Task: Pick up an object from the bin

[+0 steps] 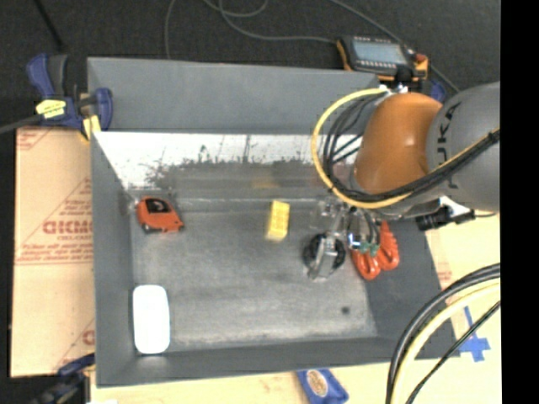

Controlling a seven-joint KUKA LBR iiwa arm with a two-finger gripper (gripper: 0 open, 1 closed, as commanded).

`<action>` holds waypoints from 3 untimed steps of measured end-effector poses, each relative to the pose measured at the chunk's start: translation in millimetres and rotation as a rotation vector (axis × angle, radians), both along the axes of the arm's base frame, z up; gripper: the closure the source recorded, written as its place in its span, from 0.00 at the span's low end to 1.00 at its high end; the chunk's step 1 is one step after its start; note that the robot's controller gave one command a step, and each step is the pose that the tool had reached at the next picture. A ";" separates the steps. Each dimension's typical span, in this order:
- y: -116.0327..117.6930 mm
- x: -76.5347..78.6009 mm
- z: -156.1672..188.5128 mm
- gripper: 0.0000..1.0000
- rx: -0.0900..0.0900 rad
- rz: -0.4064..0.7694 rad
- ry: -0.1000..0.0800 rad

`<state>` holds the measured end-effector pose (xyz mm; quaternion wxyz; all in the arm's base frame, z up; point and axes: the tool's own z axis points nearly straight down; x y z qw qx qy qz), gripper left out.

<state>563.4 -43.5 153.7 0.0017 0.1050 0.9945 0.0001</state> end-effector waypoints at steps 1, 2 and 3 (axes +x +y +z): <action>7.7 -17.4 4.4 0.00 0.000 -0.142 0.003; -28.3 56.1 -27.7 1.00 0.000 -0.347 0.000; -28.4 56.2 -27.3 0.00 -0.001 -0.344 0.000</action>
Offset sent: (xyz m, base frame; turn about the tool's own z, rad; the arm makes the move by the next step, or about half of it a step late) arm 0.0553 -0.0269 -0.0281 0.3501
